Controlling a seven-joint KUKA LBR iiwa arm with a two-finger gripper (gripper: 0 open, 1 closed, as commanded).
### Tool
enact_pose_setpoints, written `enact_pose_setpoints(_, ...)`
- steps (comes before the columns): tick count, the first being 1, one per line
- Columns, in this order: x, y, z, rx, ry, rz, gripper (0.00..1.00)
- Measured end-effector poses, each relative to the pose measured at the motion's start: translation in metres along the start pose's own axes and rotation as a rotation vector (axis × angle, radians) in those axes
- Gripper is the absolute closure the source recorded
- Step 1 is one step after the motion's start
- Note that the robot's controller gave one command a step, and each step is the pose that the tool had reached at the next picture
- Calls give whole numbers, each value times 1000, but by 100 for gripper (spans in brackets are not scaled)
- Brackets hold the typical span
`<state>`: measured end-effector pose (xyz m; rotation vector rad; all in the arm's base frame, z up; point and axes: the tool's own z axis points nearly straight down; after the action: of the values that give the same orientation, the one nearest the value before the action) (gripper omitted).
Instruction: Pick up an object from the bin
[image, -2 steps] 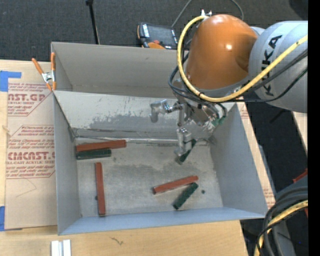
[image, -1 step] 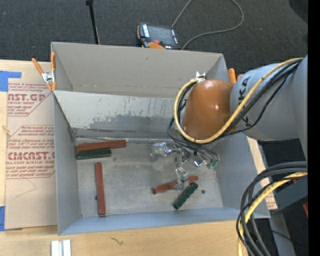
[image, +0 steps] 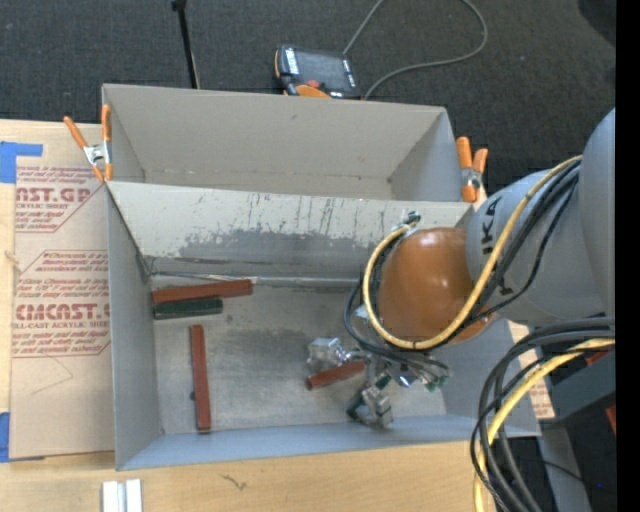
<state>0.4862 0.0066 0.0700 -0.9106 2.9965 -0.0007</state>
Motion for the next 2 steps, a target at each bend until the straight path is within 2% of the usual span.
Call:
enact_pose_setpoints(1,0,1,-1,-3,5,1,100)
enact_pose_setpoints(2,-28,-18,-97,2,0,17,100)
